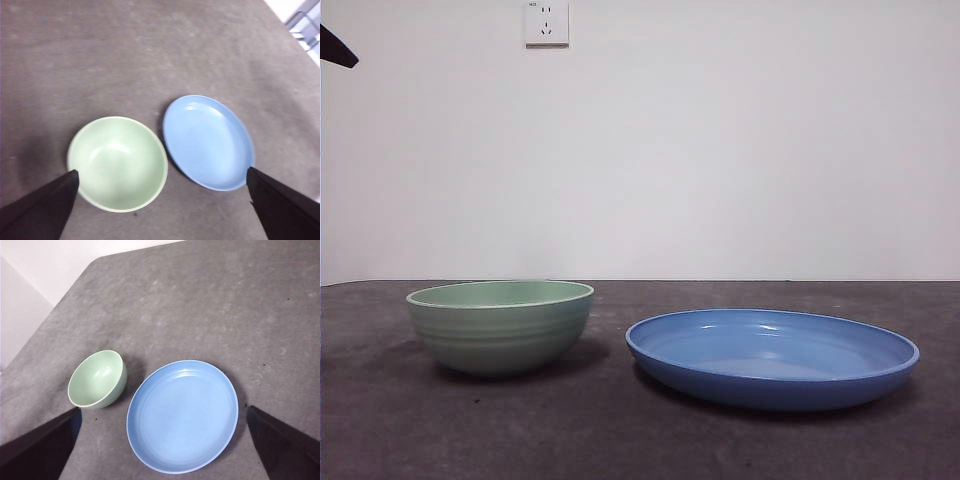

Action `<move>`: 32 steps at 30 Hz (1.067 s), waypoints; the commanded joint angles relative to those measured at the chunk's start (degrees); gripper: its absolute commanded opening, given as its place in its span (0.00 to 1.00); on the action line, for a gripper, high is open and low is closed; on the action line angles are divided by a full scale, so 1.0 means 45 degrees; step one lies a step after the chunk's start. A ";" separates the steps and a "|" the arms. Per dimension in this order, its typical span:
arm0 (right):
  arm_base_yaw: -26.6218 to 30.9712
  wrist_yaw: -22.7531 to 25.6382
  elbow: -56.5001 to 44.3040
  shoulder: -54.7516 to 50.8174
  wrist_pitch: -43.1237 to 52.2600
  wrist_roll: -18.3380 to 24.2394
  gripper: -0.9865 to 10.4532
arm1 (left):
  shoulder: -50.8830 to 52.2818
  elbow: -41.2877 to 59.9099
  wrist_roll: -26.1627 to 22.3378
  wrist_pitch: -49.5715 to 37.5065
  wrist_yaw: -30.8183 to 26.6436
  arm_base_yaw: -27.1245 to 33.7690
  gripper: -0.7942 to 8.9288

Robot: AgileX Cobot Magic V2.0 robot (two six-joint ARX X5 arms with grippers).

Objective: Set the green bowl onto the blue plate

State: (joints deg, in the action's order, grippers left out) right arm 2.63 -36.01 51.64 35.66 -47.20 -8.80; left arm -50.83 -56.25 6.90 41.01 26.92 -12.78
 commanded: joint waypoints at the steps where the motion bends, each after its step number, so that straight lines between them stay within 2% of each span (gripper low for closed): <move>1: -0.0151 -0.0044 0.0214 0.0044 0.0097 0.0107 0.57 | -0.0423 -0.0330 -0.0087 0.0029 -0.0452 -0.0024 0.67; 12: -0.0928 -0.0044 0.0214 0.0039 0.0141 0.0092 0.57 | -0.3458 -0.0330 -0.0092 0.0219 -0.2113 0.0000 0.66; 27: -0.1991 0.0000 0.0214 0.0039 0.0146 0.0112 0.57 | -0.7815 -0.0330 -0.0044 -0.1506 -0.2118 -0.0053 0.65; 32: -0.2093 0.0000 0.0209 0.0039 0.0155 0.0112 0.57 | -0.8607 -0.0330 -0.0044 -0.1836 -0.2118 -0.0194 0.55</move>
State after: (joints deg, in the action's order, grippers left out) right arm -6.55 -35.99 51.64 35.66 -47.11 -8.80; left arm -88.27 -56.40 6.92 33.30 17.65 -13.41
